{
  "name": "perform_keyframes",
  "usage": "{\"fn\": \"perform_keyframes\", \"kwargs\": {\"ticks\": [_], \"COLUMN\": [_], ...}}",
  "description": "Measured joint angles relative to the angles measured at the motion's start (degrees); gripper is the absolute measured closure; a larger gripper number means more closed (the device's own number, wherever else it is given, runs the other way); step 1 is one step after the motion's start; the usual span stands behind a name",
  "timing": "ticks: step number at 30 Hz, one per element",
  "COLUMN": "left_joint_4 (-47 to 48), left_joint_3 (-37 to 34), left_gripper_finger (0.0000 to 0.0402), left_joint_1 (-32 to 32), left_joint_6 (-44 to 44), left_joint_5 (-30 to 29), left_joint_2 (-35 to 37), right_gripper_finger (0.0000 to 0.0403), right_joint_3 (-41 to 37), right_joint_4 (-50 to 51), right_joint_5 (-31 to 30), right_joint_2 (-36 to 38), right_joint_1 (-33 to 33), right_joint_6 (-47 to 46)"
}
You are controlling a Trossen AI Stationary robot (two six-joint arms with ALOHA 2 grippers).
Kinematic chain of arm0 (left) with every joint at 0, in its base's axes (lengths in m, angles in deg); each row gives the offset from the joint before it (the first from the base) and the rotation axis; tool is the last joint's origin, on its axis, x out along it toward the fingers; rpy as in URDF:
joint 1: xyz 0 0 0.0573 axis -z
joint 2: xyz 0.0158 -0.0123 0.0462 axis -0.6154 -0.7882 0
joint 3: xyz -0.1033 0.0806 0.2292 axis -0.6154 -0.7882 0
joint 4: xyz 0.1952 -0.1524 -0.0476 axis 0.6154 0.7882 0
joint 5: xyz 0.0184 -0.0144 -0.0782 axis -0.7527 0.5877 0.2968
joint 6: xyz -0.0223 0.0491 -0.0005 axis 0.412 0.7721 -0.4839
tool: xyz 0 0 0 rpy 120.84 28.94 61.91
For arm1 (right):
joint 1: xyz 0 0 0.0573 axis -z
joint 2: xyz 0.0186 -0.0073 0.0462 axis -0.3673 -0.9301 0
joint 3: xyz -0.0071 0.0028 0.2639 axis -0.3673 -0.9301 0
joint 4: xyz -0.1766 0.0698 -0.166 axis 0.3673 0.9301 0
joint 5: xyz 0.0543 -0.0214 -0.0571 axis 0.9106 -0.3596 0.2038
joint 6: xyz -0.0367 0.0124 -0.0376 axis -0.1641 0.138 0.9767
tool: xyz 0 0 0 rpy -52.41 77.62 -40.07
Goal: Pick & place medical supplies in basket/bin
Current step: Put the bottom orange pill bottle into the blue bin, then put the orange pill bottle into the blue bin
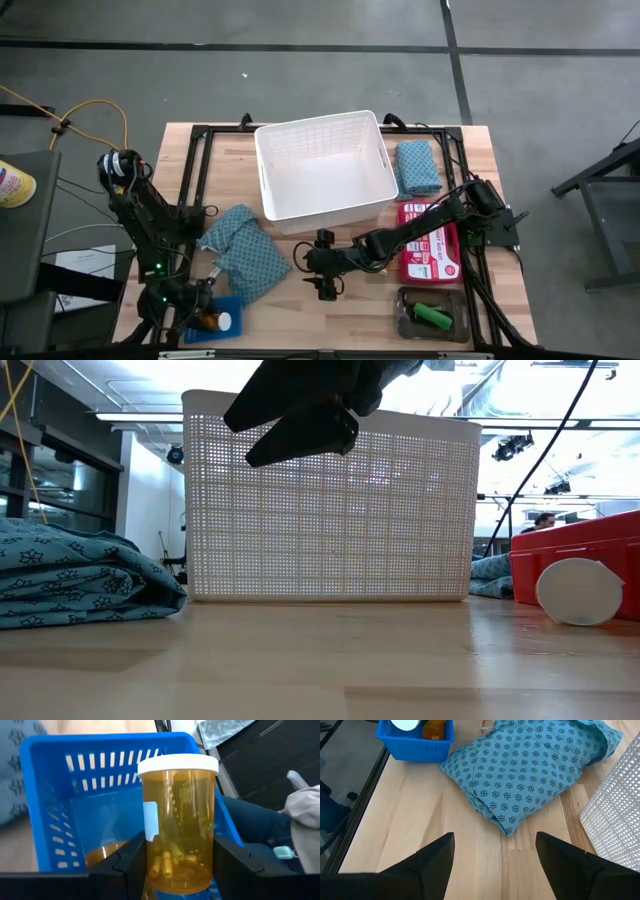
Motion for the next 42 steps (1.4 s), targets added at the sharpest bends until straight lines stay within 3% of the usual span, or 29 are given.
{"fn": "perform_keyframes", "kwargs": {"ticks": [5, 16, 27, 33, 42], "left_joint_4": [0.7, 0.2, -0.3, -0.2, 3.0], "left_joint_3": [0.1, 0.1, 0.0, -0.1, -0.1], "left_gripper_finger": [0.0226, 0.0183, 0.0179, 0.0179, 0.0179], "left_joint_1": [0.1, 0.1, 0.1, 0.2, 0.1], "left_joint_6": [-2.3, 3.6, 5.5, 13.6, 28.6], "left_joint_5": [1.7, 1.5, 1.4, -1.5, -10.8], "left_joint_2": [0.0, 0.0, 0.1, 5.1, 15.9], "right_gripper_finger": [0.0136, 0.0136, 0.0136, 0.0136, 0.0136], "right_joint_3": [0.0, 0.0, 0.0, 0.0, 0.0], "right_joint_4": [-0.1, -0.4, -0.4, -0.4, -0.4], "right_joint_5": [0.0, 0.0, 0.0, 0.0, 0.0], "right_joint_2": [0.0, 0.0, 0.0, 0.0, 0.0], "right_joint_1": [0.0, 0.0, 0.0, 0.0, 0.0], "right_joint_6": [0.0, 0.0, 0.0, 0.0, 0.0]}}
